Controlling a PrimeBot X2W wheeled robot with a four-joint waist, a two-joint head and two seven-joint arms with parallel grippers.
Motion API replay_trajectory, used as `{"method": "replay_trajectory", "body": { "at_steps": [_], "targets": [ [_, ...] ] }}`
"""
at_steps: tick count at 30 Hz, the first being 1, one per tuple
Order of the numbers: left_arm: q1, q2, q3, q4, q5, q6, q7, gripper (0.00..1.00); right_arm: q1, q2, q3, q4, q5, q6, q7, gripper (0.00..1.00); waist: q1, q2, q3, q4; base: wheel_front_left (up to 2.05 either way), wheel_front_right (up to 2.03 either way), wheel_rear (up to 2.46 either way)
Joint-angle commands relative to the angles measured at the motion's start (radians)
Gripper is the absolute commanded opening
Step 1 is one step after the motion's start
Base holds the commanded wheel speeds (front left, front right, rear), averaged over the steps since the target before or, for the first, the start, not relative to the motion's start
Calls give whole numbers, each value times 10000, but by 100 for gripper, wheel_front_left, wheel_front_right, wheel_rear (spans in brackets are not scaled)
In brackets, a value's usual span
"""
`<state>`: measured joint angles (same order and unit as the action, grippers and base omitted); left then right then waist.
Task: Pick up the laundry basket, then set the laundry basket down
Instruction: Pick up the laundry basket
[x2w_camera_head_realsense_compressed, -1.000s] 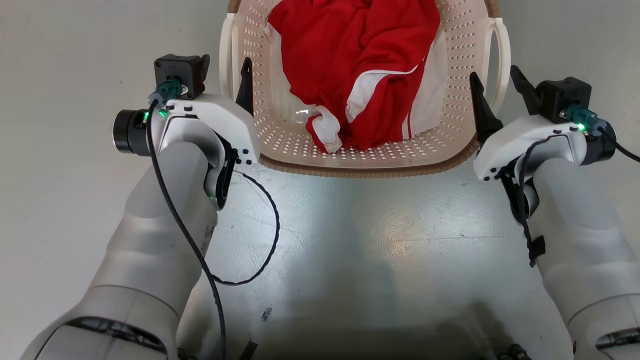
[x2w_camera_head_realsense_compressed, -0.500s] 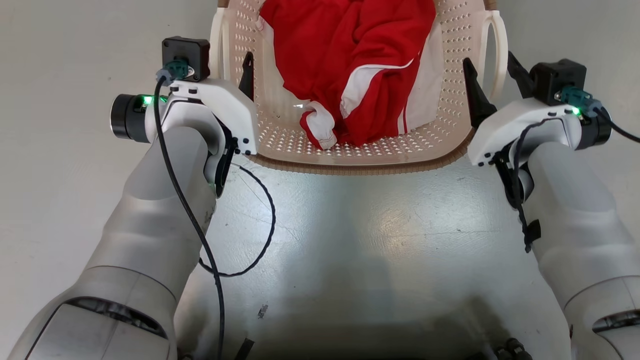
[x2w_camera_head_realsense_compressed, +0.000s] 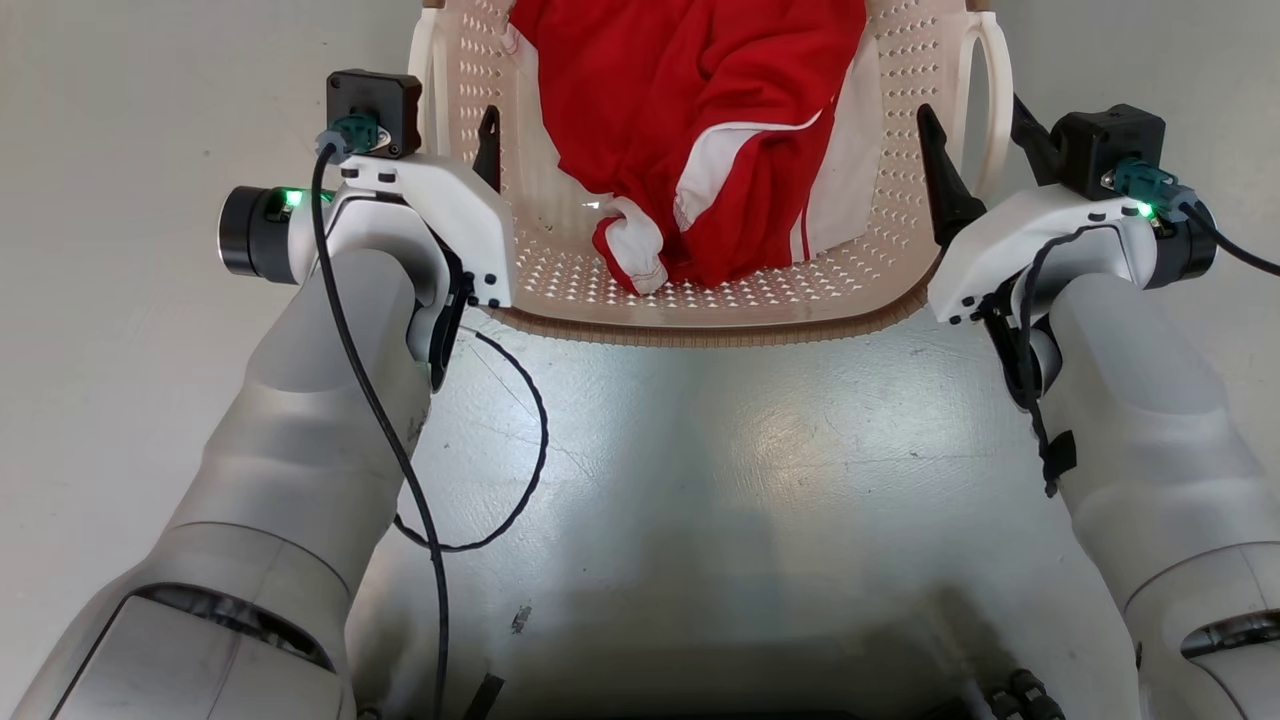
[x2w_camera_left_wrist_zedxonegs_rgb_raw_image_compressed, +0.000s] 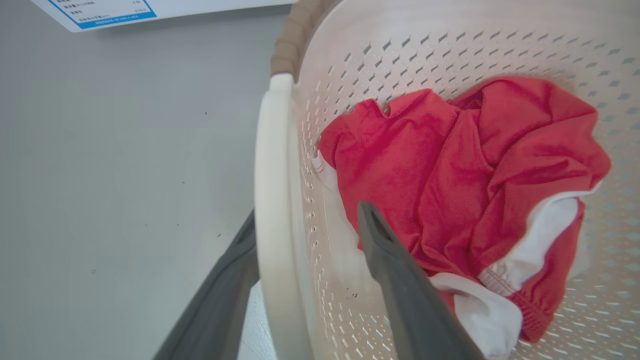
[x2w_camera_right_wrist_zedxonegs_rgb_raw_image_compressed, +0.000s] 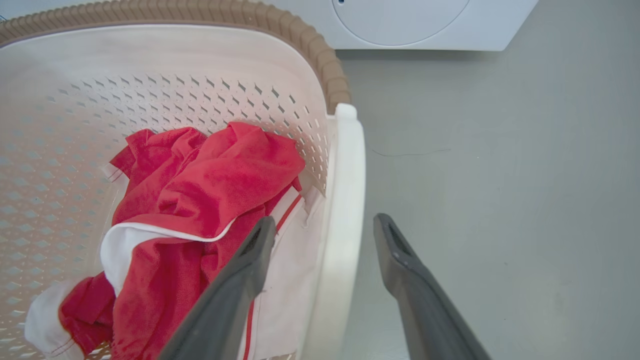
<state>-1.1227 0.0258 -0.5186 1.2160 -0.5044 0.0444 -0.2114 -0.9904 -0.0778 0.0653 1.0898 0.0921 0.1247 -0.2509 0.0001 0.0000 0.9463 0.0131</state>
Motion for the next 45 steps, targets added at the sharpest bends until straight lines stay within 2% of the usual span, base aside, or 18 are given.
{"method": "replay_trajectory", "body": {
  "at_steps": [1,2,3,10,16,25,33,45],
  "targets": [
    [-29,244,68,-32,-130,99,-56,82,231,249,160,-38,95,60,-109,100,-1,0,12,-9,0,0,0],
    [-33,244,44,-16,-193,61,-16,47,227,252,210,-72,74,60,-109,64,-1,0,18,-18,0,0,0],
    [-39,244,30,-18,-260,8,-10,0,235,255,276,-96,68,60,-109,0,-1,0,23,-25,0,0,0],
    [-52,244,-257,9,-527,82,12,0,274,263,596,166,20,60,-109,0,-1,0,-78,-35,0,0,0],
    [241,244,-631,-10,-862,67,346,0,297,269,1076,892,86,60,-109,0,-1,0,-467,-9,0,0,0],
    [715,244,-1013,47,-1285,139,633,0,306,273,2147,1332,921,60,289,0,-1,0,-1224,-62,0,0,0],
    [1319,244,-1168,320,-1708,7,1068,0,485,274,3411,1290,2026,60,1166,0,-1,0,-2539,-312,0,0,0],
    [2172,308,-1317,635,-1945,-389,1755,0,1417,253,4653,1425,3245,60,2027,0,-1,0,-5206,-514,0,0,0]
  ]
}}
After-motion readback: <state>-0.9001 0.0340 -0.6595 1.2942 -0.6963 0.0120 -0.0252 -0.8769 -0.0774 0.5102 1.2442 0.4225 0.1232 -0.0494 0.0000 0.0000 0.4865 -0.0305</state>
